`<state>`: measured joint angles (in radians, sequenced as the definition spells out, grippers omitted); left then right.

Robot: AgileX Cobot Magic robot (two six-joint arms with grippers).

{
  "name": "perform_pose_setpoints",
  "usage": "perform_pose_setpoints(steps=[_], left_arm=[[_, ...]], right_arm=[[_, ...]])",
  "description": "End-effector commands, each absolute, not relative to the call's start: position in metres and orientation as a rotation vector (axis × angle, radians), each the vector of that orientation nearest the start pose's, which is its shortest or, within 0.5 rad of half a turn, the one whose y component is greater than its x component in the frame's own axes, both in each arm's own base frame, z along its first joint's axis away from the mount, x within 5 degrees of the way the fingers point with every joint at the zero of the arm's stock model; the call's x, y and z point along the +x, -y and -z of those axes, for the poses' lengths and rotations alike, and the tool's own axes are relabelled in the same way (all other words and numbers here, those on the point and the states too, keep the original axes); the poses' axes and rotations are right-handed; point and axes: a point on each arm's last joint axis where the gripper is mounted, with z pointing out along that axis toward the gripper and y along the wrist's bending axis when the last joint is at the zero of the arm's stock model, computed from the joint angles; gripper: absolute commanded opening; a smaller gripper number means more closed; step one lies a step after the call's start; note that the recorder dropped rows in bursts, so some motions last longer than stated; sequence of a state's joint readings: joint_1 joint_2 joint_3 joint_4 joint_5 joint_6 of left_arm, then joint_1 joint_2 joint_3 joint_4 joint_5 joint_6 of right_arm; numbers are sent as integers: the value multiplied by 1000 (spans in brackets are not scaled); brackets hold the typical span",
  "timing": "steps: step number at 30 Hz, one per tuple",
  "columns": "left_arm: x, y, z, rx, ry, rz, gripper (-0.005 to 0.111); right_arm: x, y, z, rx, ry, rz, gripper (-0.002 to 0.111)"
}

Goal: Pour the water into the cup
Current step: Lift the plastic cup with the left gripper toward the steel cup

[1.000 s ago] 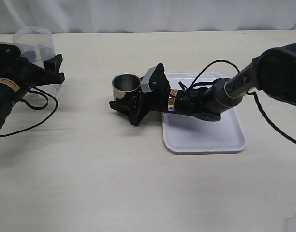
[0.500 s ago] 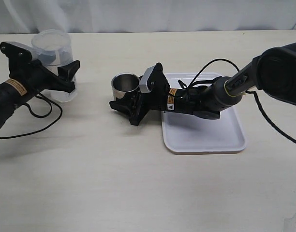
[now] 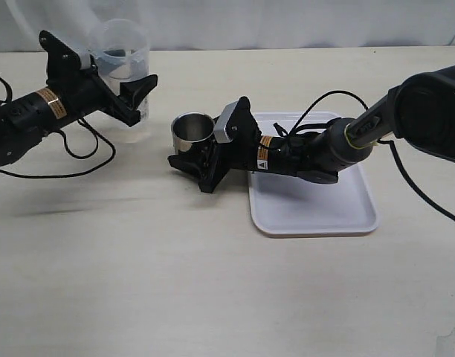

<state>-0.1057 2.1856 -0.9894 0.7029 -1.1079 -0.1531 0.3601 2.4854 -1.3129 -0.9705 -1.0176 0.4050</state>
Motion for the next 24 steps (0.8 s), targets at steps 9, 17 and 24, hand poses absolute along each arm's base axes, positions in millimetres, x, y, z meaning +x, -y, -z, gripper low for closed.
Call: perform_pose_setpoints(steps=[9,17,24], left_arm=[[414,112,-125,926,-1429,285,0],[415,123,-125,1086,-1344,177,0],[415,122,-122,1200,-1286,66,0]], right_arm=[[395,-215,-29,-1067,-1602,-789,14],[395,-215,-29,-1064,-1602,-789,14],[395,-215,-29,-1064,-1602,-789,14]])
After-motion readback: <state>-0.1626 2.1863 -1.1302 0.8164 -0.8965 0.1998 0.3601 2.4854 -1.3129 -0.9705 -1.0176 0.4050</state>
